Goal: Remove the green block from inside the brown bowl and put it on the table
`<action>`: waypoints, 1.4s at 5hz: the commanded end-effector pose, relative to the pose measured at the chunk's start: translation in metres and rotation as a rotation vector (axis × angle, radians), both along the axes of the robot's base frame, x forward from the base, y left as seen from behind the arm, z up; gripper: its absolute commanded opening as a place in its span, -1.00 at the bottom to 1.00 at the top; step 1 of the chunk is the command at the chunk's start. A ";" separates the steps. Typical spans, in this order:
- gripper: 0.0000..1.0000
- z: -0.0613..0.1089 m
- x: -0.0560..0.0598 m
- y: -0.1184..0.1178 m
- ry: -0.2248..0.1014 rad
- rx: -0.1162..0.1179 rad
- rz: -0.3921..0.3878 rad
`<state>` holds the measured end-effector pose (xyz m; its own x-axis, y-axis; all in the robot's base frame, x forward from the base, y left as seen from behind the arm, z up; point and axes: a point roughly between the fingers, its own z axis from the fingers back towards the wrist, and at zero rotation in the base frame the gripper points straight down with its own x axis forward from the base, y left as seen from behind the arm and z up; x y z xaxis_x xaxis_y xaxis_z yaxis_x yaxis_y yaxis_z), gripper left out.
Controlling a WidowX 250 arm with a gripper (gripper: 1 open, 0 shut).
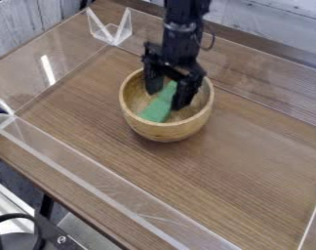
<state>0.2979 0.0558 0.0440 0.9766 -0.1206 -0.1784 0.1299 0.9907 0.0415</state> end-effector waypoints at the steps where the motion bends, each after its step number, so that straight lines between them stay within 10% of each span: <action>1: -1.00 0.007 0.006 0.004 -0.074 0.022 0.003; 5: -1.00 0.065 -0.001 -0.008 -0.239 0.062 -0.001; 7: -1.00 0.070 -0.022 -0.064 -0.189 0.012 -0.065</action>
<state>0.2709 -0.0086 0.0951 0.9805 -0.1861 -0.0637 0.1904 0.9792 0.0699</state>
